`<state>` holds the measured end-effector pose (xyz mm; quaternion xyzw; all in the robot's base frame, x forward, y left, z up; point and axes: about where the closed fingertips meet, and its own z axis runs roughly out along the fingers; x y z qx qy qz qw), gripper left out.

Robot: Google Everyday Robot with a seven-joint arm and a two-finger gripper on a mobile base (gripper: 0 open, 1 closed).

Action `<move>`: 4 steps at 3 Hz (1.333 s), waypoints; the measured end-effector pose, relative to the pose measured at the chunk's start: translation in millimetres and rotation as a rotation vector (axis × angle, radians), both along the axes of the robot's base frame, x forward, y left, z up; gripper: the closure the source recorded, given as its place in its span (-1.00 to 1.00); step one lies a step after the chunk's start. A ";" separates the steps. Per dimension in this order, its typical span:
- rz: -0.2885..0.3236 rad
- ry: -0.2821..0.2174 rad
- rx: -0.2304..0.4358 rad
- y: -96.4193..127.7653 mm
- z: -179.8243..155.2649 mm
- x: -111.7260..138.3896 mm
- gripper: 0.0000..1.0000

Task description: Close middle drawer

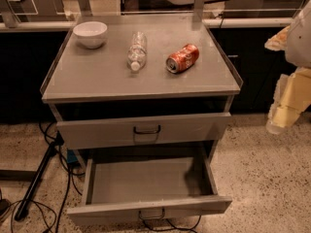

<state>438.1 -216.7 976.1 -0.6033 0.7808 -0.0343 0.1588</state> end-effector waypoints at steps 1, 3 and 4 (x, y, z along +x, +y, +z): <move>0.000 0.000 0.000 0.0 0.0 0.0 -0.98; 0.000 0.000 0.000 0.0 0.0 0.0 -0.06; 0.000 0.000 0.000 0.0 0.0 0.0 0.41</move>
Offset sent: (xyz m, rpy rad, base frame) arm 0.0000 0.0000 0.0000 0.0000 0.0000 0.0000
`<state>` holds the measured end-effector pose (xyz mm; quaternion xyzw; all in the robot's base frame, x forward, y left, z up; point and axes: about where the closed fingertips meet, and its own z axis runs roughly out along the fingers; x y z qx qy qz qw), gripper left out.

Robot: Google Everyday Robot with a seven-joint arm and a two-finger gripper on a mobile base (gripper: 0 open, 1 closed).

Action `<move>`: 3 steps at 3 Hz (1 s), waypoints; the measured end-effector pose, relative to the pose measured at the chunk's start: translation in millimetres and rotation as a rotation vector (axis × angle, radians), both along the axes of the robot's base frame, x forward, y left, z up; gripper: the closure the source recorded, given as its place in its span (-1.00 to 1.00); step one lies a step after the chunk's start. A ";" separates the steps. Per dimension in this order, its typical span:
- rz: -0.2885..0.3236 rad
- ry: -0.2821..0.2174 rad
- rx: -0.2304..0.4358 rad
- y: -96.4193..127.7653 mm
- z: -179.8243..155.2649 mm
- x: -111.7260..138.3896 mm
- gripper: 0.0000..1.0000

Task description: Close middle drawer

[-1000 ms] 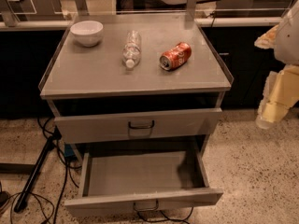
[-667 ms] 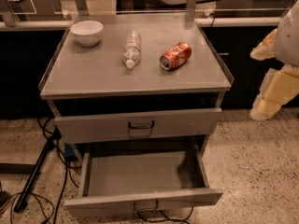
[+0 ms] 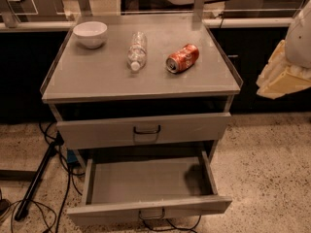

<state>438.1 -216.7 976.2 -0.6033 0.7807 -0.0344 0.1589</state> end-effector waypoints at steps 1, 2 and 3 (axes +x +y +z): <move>-0.003 0.003 0.001 -1.3 -3.5 -1.3 0.97; -0.035 0.036 0.007 -13.7 -36.6 -13.5 1.00; -0.069 0.095 0.041 -19.4 -104.0 -39.5 1.00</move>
Offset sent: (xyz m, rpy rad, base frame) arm -0.0285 -0.0306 -0.0828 0.0144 0.0959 -0.0757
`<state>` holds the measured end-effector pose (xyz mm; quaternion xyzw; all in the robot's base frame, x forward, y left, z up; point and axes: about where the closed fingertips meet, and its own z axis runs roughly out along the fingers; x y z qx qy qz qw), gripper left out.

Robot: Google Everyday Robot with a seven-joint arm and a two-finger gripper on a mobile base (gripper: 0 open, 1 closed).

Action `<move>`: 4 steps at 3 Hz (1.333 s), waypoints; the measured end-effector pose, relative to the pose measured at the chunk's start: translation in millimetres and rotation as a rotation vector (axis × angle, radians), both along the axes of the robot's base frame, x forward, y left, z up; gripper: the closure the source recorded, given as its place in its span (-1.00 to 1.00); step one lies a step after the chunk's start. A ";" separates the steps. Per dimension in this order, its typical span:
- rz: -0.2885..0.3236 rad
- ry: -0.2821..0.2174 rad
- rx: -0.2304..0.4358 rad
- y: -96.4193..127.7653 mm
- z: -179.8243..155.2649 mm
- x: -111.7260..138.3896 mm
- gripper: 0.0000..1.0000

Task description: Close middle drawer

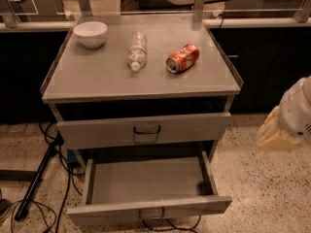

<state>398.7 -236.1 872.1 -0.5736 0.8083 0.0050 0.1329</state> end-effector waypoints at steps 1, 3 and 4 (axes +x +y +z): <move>-0.026 0.063 0.032 2.8 -48.6 -16.0 1.00; -0.016 0.103 0.033 10.2 -67.2 -34.6 1.00; 0.000 0.159 0.056 25.1 -109.8 -61.1 1.00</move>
Offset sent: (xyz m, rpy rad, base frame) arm -0.0144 0.0025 -0.0437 0.0288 0.0568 -0.0238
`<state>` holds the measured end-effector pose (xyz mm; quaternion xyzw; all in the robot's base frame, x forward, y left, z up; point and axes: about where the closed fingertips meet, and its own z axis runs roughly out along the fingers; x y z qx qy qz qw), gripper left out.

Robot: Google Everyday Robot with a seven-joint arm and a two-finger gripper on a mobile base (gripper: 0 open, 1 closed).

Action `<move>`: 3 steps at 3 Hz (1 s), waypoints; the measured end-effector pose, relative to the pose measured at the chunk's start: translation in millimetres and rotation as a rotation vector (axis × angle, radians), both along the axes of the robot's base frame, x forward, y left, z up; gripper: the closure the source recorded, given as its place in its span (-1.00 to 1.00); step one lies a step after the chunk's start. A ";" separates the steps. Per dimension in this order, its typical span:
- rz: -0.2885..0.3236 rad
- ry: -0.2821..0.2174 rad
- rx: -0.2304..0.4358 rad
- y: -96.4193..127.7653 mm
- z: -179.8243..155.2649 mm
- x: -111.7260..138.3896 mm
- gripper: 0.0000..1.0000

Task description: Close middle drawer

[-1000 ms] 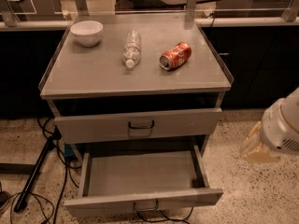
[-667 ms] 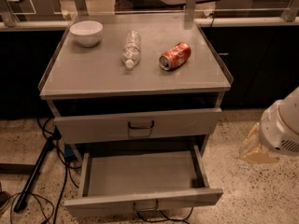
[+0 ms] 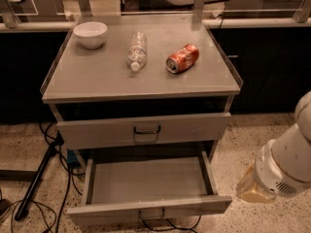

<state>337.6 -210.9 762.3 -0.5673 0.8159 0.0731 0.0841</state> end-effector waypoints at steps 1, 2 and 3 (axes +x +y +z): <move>-0.002 0.025 0.038 20.0 -66.9 -5.3 1.00; -0.002 0.025 0.038 20.0 -66.9 -5.4 1.00; -0.012 0.037 0.034 18.9 -69.9 -13.3 1.00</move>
Offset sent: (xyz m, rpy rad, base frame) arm -0.0027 0.0354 -0.1081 0.0692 0.0434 -0.0045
